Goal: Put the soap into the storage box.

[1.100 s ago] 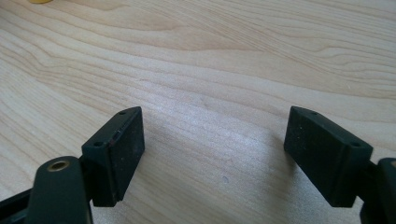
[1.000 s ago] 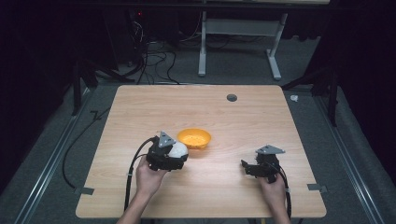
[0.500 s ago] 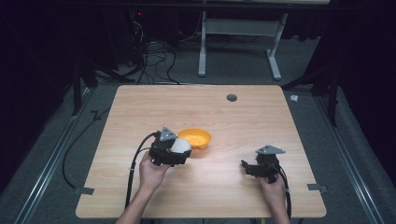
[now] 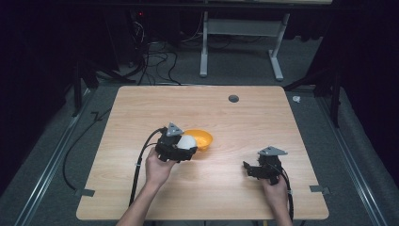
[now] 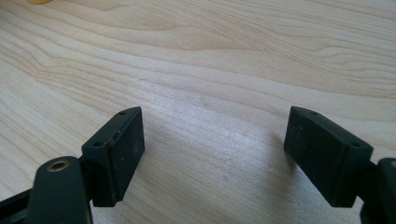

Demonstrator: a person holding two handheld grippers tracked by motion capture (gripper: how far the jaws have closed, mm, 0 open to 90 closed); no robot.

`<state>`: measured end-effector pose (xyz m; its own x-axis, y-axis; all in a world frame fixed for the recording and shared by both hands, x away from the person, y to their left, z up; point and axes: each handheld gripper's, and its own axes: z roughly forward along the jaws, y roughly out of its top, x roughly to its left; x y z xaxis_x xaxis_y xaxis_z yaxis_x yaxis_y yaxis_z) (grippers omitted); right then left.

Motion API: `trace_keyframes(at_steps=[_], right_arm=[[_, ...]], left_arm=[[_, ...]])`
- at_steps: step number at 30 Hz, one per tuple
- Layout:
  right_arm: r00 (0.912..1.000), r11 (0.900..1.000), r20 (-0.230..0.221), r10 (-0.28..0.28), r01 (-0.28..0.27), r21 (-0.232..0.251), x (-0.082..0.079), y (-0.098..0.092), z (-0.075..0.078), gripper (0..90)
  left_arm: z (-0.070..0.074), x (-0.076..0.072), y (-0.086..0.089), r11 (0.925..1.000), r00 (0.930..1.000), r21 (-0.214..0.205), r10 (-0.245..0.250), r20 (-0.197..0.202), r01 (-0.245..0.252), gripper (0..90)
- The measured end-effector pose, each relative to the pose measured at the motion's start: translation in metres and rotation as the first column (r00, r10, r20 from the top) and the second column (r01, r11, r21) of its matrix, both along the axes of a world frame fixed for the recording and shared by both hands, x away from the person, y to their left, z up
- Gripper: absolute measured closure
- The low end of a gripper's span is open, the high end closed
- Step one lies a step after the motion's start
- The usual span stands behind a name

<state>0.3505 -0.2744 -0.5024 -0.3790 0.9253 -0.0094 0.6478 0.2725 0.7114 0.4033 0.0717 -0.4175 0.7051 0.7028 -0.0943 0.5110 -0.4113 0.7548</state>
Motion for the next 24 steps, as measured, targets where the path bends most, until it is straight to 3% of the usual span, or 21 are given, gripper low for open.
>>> trace_keyframes(at_steps=[10, 18, 24], right_arm=[[1.0, 1.0, 0.0, 0.0, 0.0, 0.0, 0.0, 0.0, 0.0, 21.1], [1.0, 1.0, 0.0, 0.0, 0.0, 0.0, 0.0, 0.0, 0.0, 21.0], [1.0, 1.0, 0.002, 0.001, -0.001, 0.0, 0.0, 0.0, 0.0, 21.0]], left_arm=[[0.006, 0.011, -0.008, 1.0, 1.0, 0.0, -0.007, 0.001, 0.007, 24.5], [0.006, 0.02, -0.019, 0.9996, 0.9999, 0.029, -0.005, 0.017, 0.004, 24.5], [0.002, 0.028, -0.025, 0.9989, 1.0, 0.048, 0.003, 0.005, -0.004, 24.4]])
